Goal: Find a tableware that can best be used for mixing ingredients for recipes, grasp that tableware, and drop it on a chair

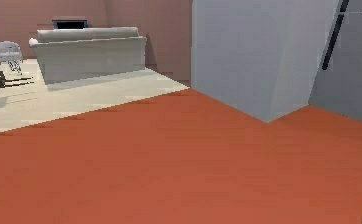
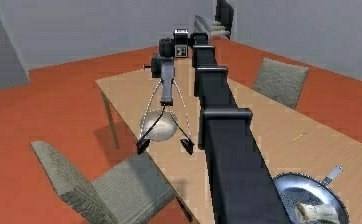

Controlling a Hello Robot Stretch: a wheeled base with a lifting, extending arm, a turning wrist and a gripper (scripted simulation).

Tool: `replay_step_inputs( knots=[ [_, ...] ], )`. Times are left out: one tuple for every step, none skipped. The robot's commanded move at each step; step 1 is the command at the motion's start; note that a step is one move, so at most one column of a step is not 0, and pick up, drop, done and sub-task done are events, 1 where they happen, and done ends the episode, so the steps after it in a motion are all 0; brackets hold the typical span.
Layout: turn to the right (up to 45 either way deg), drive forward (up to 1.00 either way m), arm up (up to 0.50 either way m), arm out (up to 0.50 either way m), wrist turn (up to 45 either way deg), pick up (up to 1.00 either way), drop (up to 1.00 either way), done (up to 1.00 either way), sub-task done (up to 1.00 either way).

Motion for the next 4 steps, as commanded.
replay_step_inputs(
  knots=[
    [0.0, 0.0, 0.0, 0.0, 45.0, 0.0, 0.0, 0.0, 0.0],
    [0.0, 0.0, 0.0, 0.0, 45.0, 0.0, 0.0, 0.0, 0.0],
    [0.0, 0.0, 0.0, 0.0, 45.0, 0.0, 0.0, 0.0, 0.0],
    [0.0, 0.0, 0.0, 0.0, 27.0, 0.0, 0.0, 0.0, 0.0]
  ],
)
